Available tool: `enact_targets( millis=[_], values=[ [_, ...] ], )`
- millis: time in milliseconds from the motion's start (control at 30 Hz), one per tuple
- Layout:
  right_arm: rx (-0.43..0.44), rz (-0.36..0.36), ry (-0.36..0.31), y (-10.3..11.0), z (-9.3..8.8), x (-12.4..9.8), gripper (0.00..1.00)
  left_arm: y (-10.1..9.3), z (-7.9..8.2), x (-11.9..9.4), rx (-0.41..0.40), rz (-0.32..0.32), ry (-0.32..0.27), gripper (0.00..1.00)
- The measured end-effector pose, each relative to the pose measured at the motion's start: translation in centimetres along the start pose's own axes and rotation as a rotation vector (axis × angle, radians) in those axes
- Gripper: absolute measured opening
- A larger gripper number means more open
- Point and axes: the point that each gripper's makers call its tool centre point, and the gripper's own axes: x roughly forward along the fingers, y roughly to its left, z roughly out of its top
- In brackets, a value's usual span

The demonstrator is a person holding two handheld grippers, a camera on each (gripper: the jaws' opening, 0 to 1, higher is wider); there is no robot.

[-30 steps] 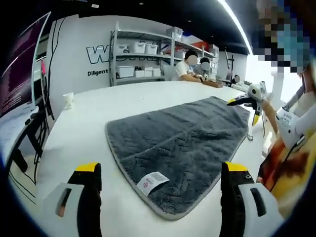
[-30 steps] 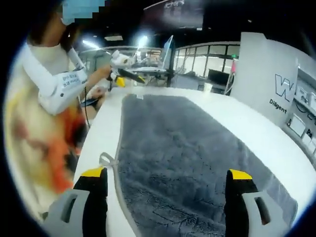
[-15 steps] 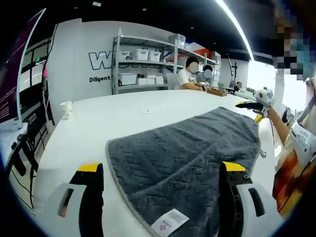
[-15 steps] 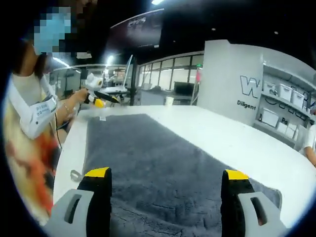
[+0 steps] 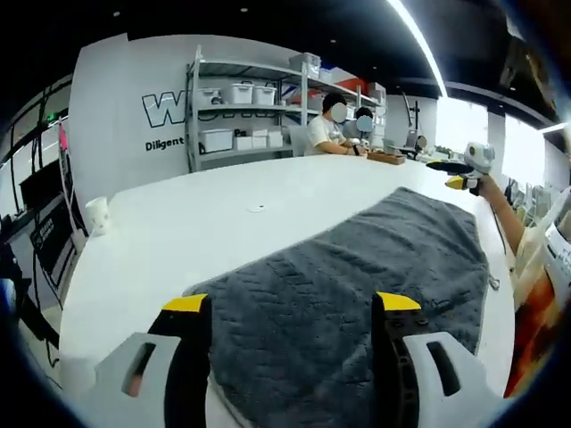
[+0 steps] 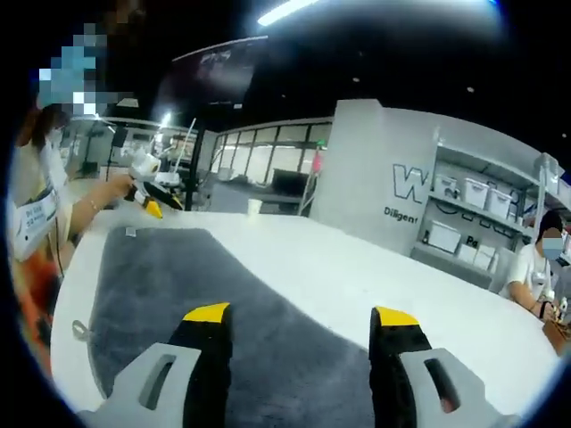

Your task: Open the folded towel by lifting each exposed corner and separating the folded layers until the towel lies flat within the target outline without major curled edges

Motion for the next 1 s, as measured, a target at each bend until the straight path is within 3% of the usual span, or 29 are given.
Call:
enact_targets(
  millis=[67, 267, 367, 433, 600, 733, 900, 1000],
  values=[
    [-0.014, -0.016, 0.032, -0.7, -0.7, 0.4, 0.57, 0.6, 0.0, 0.6, 0.005, 0.001, 0.017, 0.61],
    [-0.044, -0.046, 0.111, -2.7, -2.8, 2.3, 0.38, 3.0, -0.5, 2.6, 0.02, 0.056, 0.063, 0.44],
    [-0.013, -0.039, 0.145, -3.5, -3.9, 3.4, 0.36, 3.9, -0.6, 3.5, 0.033, 0.078, 0.072, 0.33],
    [0.013, -0.039, 0.162, -4.1, -4.5, 4.1, 0.34, 4.3, -0.8, 4.2, 0.034, 0.078, 0.077, 0.32],
    [0.035, -0.05, 0.218, -5.3, -6.4, 5.5, 0.16, 4.5, -1.7, 5.6, 0.029, 0.06, 0.11, 0.29],
    [0.051, -0.052, 0.256, -6.0, -7.5, 6.3, 0.19, 4.6, -2.1, 6.0, 0.016, 0.058, 0.121, 0.29],
    [0.058, -0.051, 0.317, -6.2, -9.6, 7.0, 0.16, 4.8, -2.5, 6.3, 0.015, 0.063, 0.134, 0.28],
    [0.104, -0.057, 0.344, -6.5, -10.7, 7.4, 0.14, 4.8, -2.9, 6.6, 0.019, 0.071, 0.142, 0.26]
  ],
)
